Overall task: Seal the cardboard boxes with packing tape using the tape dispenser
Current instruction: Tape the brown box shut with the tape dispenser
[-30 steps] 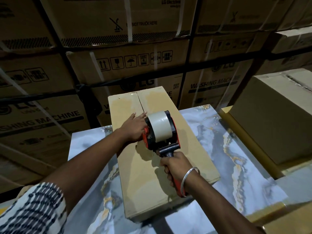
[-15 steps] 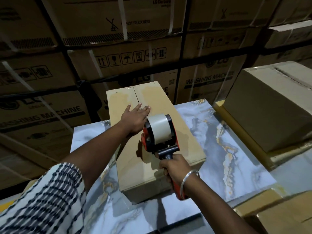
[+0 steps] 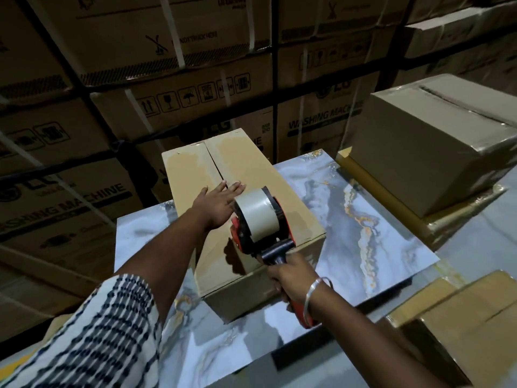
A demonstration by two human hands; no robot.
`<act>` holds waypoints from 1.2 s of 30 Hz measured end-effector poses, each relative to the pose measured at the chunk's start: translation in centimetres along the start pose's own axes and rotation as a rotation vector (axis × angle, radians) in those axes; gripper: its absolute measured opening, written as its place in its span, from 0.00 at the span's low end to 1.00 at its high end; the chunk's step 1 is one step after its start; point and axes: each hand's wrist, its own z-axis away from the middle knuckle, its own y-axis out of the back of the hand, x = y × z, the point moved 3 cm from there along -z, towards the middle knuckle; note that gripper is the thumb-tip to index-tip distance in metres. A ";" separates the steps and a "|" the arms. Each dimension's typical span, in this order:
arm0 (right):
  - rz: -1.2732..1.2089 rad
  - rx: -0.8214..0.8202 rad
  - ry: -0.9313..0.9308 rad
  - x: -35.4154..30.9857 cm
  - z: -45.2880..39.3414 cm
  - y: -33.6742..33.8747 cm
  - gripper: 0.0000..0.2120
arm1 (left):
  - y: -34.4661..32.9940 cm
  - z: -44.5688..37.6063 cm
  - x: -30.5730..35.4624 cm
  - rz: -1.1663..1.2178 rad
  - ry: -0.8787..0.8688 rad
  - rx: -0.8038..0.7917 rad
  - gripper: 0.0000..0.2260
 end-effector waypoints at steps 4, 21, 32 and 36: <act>-0.034 0.083 -0.013 1.2 0.8 -0.2 0.09 | -1.0 -0.9 -0.9 0.051 -0.009 0.041 0.25; -0.041 0.167 -0.010 0.5 2.0 -1.2 0.10 | -1.3 1.3 2.6 -0.110 -0.234 -0.011 0.29; -0.102 0.230 0.040 7.2 5.1 0.5 0.10 | -2.0 0.6 2.2 -0.017 -0.246 0.055 0.27; -0.124 0.269 0.034 9.6 5.3 0.7 0.13 | -2.0 0.6 2.2 -0.019 -0.247 0.106 0.28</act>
